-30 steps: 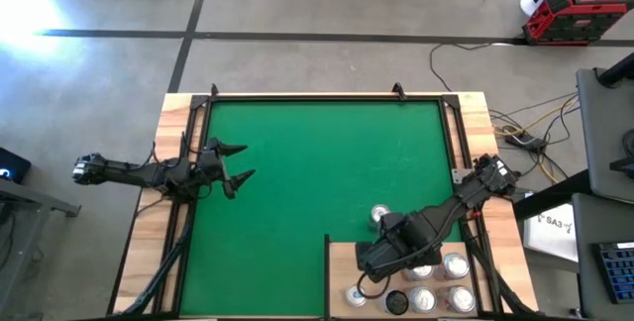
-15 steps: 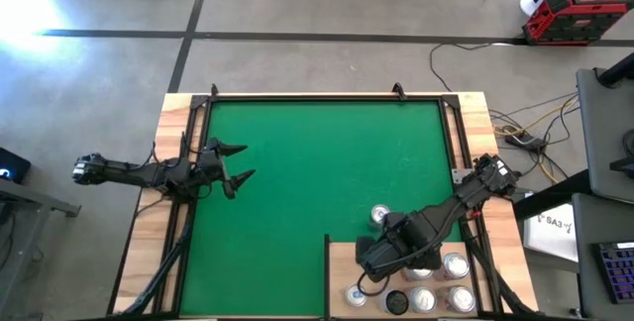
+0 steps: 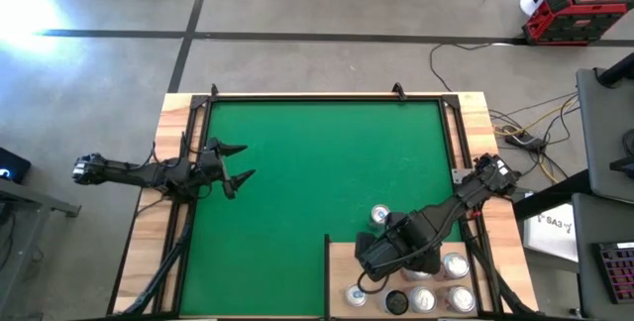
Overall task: Place canned beverage on shelf
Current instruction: Put the white-yellow soda can aligned with the white-yellow soda can on the shelf, then put the blue soda can aligned with the blue soda can on the shelf
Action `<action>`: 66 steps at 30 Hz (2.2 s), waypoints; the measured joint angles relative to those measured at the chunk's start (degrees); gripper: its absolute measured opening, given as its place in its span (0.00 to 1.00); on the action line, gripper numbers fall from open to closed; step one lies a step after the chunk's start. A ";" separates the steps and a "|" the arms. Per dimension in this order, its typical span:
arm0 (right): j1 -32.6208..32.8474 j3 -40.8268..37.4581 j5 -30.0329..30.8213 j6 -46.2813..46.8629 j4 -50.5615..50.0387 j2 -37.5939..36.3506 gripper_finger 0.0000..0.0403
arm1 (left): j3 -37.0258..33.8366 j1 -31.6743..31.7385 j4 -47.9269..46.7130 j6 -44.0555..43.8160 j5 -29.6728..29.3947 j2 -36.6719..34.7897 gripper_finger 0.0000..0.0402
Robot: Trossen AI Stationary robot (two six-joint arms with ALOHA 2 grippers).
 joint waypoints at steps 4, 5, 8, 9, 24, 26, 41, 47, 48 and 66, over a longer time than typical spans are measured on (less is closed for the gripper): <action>0.00 -0.04 -0.19 0.43 0.51 0.40 0.60 | 0.02 0.00 0.00 0.01 0.00 0.00 0.94; 0.00 -0.06 -0.19 0.45 0.59 0.42 0.60 | 0.02 0.00 0.01 0.00 -0.01 0.00 0.94; -0.02 -0.02 -0.47 0.45 1.08 0.81 0.60 | 0.00 0.00 0.00 0.00 0.00 0.00 0.94; -0.02 -0.02 -0.62 0.50 1.08 0.82 0.60 | 0.01 0.00 0.02 0.00 -0.01 0.00 0.94; 0.24 -0.18 -0.61 0.82 1.32 1.08 0.71 | 0.01 0.00 0.02 0.01 0.00 0.04 0.94; 0.37 -0.40 -0.67 0.23 1.39 1.52 0.76 | 0.00 0.00 0.00 0.00 0.00 0.04 0.94; 0.48 2.53 -0.78 -6.08 -1.25 0.26 0.90 | 0.00 0.00 0.02 0.00 -0.01 0.04 0.94; 0.14 4.79 0.01 -7.97 -3.90 -0.58 0.90 | 0.00 0.00 0.02 0.02 -0.02 0.04 0.94; -0.15 4.76 1.12 -9.76 -3.99 -0.93 0.90 | 0.01 0.00 0.02 0.00 -0.01 0.04 0.94; -15.47 -11.65 5.95 -34.91 -4.04 -9.90 0.90 | 0.00 0.00 0.00 0.01 0.00 0.22 0.94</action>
